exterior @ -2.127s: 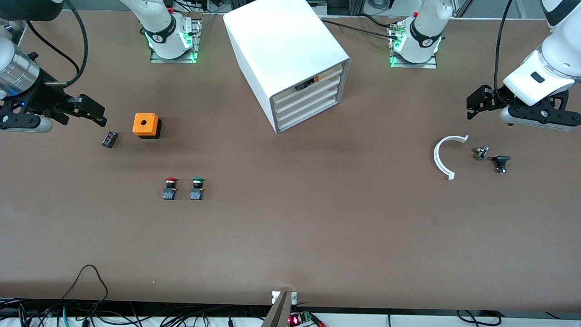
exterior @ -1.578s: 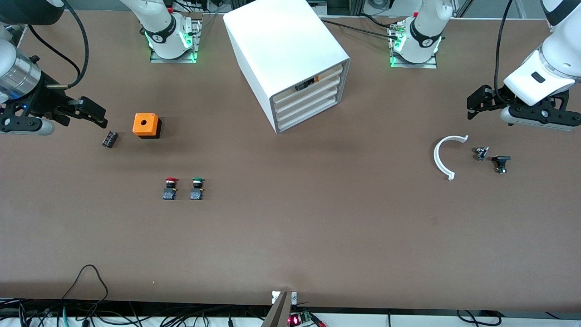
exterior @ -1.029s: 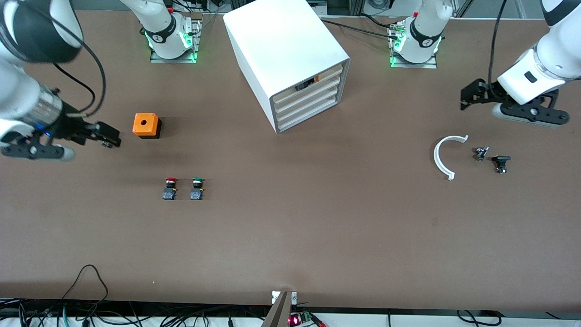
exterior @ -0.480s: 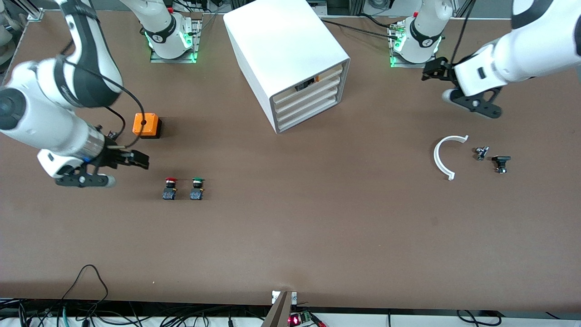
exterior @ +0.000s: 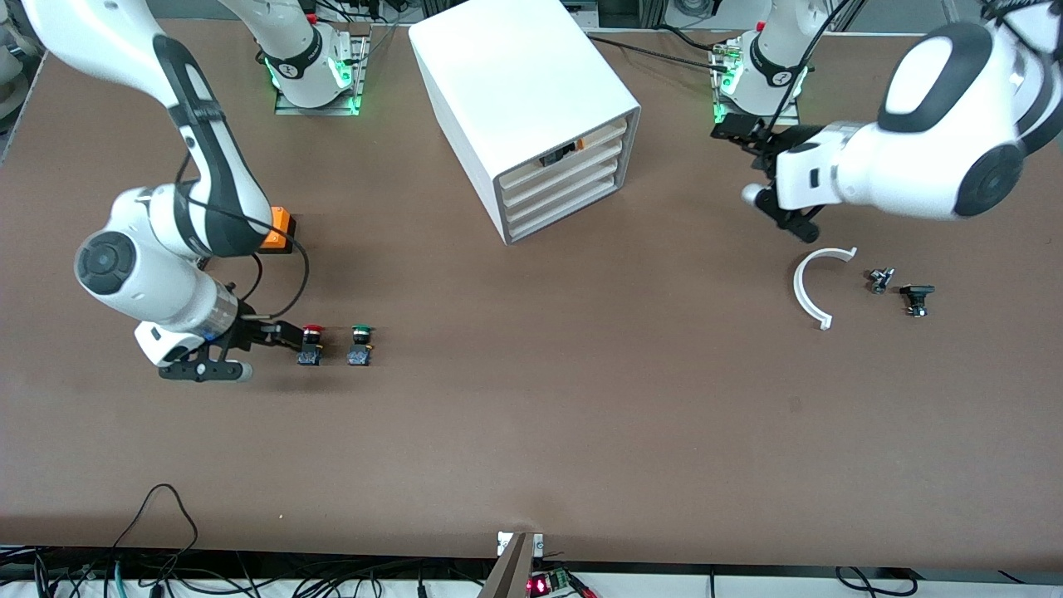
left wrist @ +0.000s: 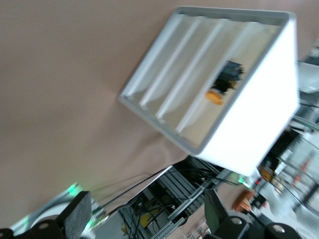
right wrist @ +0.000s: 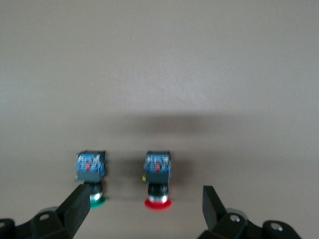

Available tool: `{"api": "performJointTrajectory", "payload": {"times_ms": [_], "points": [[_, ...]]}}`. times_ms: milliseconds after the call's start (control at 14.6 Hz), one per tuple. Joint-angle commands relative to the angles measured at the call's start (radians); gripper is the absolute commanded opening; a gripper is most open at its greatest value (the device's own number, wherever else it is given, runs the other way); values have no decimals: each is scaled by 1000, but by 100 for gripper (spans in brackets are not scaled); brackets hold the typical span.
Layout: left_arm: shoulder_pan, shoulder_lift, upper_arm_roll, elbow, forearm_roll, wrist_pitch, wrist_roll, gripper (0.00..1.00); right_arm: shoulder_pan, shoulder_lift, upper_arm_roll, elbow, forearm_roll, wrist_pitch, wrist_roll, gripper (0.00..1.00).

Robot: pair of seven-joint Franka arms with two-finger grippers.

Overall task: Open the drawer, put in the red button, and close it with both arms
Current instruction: 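Grasp the red button with the right gripper while the left gripper reaches the drawer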

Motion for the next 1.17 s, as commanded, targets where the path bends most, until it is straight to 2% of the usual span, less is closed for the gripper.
{"api": "performJointTrajectory", "payload": {"times_ms": [0, 137, 412, 549, 755, 824, 892, 1098], "points": [[9, 51, 1, -25, -84, 60, 136, 100, -3, 57, 3, -5, -7, 97, -18, 100], [12, 51, 1, -111, -158, 138, 195, 100, -3, 91, 3, -20, -8, 162, -20, 100], [-8, 45, -11, -351, -359, 426, 423, 98, -3, 132, 3, -92, -7, 304, -32, 100], [-2, 28, -86, -466, -457, 553, 468, 98, -3, 137, 3, -120, -8, 328, -33, 100], [-3, 25, -163, -571, -600, 627, 563, 90, -3, 131, 3, -126, -7, 314, -41, 99], [-3, 24, -172, -588, -628, 628, 581, 84, -3, 126, 3, -134, -8, 314, -43, 95], [-5, 36, -172, -596, -639, 628, 616, 76, -3, 123, 3, -136, -8, 311, -46, 87], [-15, 91, -186, -634, -761, 632, 791, 69, -3, 123, 3, -136, -7, 306, -69, 57]]}}
